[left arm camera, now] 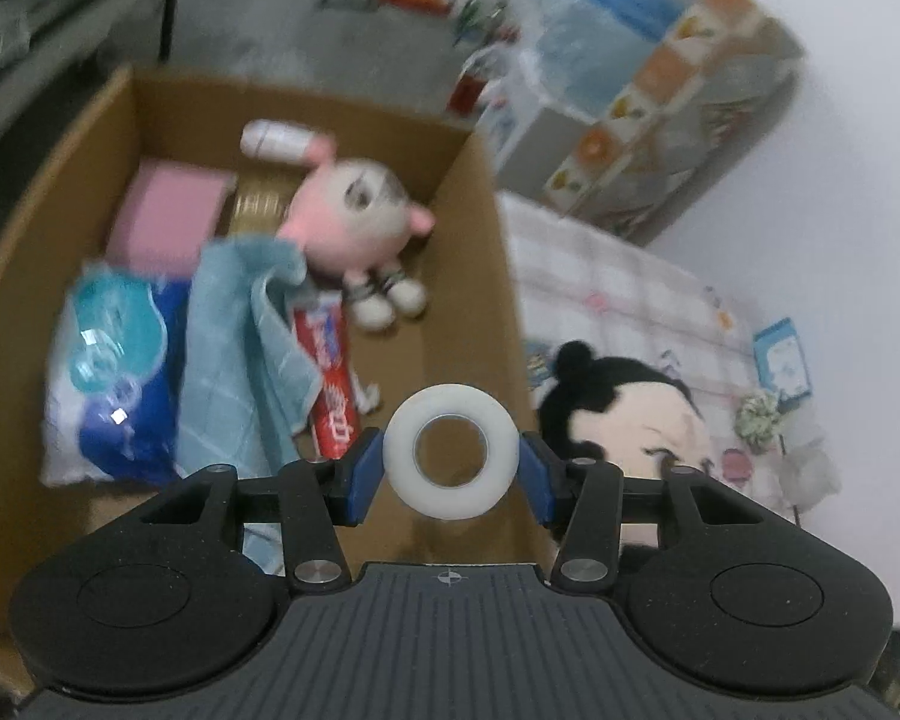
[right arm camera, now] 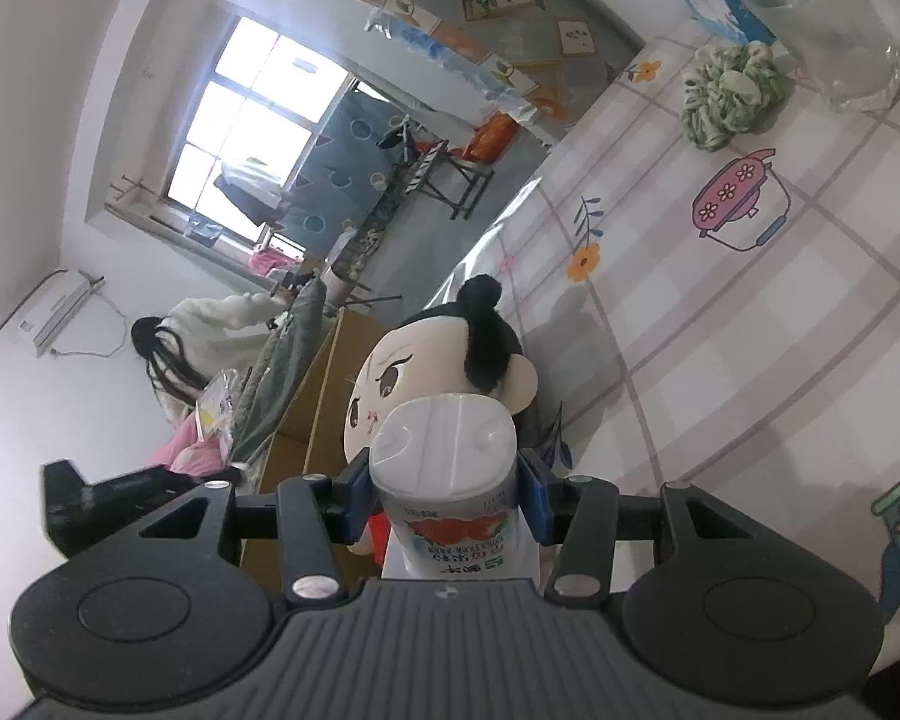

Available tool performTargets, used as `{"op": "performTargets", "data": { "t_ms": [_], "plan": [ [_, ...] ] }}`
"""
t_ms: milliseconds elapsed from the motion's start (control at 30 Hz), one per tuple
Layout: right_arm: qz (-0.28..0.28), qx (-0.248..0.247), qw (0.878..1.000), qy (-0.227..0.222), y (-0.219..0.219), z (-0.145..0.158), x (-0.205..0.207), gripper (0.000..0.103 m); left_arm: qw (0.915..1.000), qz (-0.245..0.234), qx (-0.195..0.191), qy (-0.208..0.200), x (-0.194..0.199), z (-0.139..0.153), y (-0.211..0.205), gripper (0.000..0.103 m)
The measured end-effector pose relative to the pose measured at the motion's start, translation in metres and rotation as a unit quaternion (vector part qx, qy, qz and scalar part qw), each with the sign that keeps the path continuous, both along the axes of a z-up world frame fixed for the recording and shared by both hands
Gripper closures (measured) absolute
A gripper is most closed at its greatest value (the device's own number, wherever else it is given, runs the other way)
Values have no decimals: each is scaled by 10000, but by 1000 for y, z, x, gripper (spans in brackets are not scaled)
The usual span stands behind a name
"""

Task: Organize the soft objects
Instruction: 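Grasp the white yogurt cup with the right tool while the left tool drops the tape roll into the box, then pass the yogurt cup from the right tool to the left tool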

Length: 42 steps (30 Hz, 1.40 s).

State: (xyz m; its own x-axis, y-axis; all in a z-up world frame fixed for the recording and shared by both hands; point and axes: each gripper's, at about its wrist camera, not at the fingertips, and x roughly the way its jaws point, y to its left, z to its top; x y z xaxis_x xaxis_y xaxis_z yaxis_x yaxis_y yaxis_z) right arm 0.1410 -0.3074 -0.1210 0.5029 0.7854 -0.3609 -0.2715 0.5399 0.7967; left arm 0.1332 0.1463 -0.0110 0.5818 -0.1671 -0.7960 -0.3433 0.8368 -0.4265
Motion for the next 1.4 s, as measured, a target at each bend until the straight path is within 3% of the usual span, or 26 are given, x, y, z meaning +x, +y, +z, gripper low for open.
{"op": "performTargets", "data": {
  "t_ms": [100,300,533,833,1000,1133,1267,1400],
  "plan": [
    [-71,-14,10000,17,6,2,-2,43,9984,289,-387,304,18,-27,17,55],
    [-200,-41,9998,22,8,4,-5,43,9927,713,-685,697,56,-56,31,55],
    [-306,-35,9995,-22,2,4,-6,43,9880,1042,-764,851,89,-76,30,55],
    [-354,92,9993,15,-7,0,-8,43,9826,1263,-1101,804,81,-80,42,46],
    [-351,158,9993,30,-9,0,-10,43,9872,1314,-809,395,58,-52,37,46],
    [-297,310,9991,35,-8,0,-13,43,9934,1092,-148,-324,24,-10,17,44],
    [-297,517,9982,113,-8,-1,-15,43,9918,256,400,-1184,-24,26,-26,29],
    [-239,791,9965,125,-7,1,-17,43,9775,-840,513,-1865,-65,41,-73,13]
  ]
}}
